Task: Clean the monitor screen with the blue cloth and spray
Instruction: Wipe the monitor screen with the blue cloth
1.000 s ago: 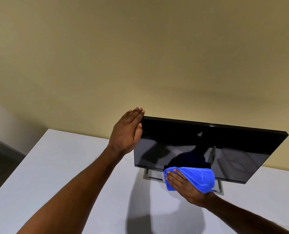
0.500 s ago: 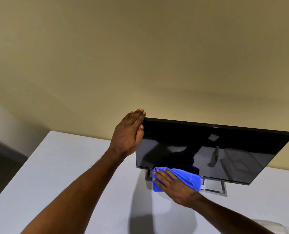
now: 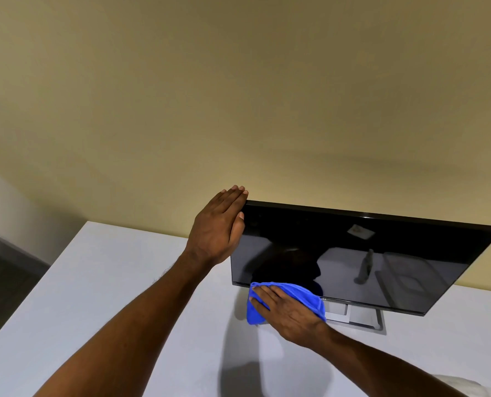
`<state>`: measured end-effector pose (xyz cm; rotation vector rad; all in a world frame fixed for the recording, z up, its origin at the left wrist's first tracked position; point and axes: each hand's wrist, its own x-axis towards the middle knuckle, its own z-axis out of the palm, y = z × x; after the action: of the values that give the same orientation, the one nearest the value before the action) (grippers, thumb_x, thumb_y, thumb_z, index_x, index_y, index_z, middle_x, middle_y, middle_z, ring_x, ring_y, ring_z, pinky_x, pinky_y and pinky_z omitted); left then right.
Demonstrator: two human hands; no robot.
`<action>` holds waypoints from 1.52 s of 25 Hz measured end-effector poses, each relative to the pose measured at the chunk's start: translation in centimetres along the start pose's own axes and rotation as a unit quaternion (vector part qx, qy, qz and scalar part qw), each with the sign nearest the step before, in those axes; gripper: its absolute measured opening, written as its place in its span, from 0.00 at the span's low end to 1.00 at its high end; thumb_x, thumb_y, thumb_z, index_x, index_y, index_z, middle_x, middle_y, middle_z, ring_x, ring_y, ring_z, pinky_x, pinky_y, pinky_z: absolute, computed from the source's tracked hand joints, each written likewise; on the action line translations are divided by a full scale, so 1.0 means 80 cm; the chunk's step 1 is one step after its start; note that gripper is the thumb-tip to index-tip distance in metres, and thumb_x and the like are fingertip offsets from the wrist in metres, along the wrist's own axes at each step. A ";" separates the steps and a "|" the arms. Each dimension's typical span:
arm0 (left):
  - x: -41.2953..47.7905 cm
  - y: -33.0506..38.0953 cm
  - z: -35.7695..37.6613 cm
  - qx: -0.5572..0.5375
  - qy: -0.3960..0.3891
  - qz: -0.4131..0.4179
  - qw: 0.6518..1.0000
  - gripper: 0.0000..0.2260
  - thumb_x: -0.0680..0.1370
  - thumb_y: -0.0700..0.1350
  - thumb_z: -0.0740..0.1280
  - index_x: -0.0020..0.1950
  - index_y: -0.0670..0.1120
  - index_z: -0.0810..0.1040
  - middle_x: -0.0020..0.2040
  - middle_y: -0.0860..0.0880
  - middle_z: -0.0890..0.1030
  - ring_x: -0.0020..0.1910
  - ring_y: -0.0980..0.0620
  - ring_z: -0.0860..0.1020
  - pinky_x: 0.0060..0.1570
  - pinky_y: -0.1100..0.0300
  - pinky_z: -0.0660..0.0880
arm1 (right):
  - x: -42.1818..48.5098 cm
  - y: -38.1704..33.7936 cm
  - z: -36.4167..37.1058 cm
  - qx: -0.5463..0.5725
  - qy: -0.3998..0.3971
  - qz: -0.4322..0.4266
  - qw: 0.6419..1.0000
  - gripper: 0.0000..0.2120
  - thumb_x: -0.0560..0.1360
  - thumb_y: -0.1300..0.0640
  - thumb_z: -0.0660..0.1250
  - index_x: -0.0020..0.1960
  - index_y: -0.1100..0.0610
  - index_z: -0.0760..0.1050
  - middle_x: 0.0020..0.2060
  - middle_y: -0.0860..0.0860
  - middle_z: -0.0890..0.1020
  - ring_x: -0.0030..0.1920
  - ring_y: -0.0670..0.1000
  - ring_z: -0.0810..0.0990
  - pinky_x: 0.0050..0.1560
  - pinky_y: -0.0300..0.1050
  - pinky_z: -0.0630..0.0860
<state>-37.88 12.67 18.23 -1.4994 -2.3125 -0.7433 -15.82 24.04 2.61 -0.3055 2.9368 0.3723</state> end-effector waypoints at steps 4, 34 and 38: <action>0.000 0.000 0.000 -0.002 -0.002 0.000 1.000 0.24 0.83 0.45 0.54 0.75 0.39 0.76 0.75 0.43 0.77 0.76 0.45 0.74 0.78 0.49 0.68 | -0.052 0.026 0.010 -0.004 -0.028 0.008 1.000 0.38 0.66 0.49 0.81 0.74 0.51 0.77 0.72 0.54 0.80 0.69 0.54 0.82 0.69 0.48 0.77; 0.008 0.017 0.022 0.034 -0.012 -0.016 0.999 0.26 0.85 0.50 0.50 0.79 0.41 0.70 0.79 0.44 0.71 0.81 0.46 0.66 0.82 0.48 0.59 | -0.105 0.160 -0.157 0.219 0.401 0.590 0.666 0.31 0.74 0.72 0.60 0.78 0.65 0.68 0.78 0.61 0.70 0.82 0.65 0.61 0.84 0.65 0.53; 0.010 0.021 0.024 0.029 -0.005 -0.030 0.999 0.26 0.85 0.51 0.50 0.75 0.40 0.75 0.75 0.44 0.76 0.77 0.45 0.72 0.80 0.48 0.63 | -0.026 0.114 -0.159 0.159 0.348 0.564 0.732 0.35 0.74 0.68 0.61 0.81 0.63 0.63 0.82 0.60 0.64 0.84 0.62 0.58 0.85 0.63 0.50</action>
<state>-36.66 14.87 17.51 -1.4185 -2.3742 -0.6795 -17.55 29.72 17.24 1.8246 3.3553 -0.2194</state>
